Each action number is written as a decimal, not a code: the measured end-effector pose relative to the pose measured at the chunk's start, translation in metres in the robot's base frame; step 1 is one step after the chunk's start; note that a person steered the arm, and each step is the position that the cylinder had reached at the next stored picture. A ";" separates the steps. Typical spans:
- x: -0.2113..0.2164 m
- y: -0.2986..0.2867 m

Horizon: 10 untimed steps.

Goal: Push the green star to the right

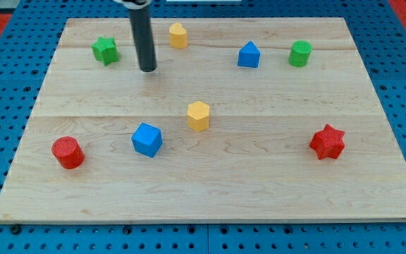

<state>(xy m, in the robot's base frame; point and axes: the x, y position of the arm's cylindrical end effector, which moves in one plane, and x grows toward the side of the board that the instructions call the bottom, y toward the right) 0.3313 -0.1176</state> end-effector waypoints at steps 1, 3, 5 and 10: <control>0.000 -0.037; 0.000 -0.065; 0.000 -0.113; -0.047 -0.115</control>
<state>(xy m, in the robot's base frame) 0.2842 -0.2324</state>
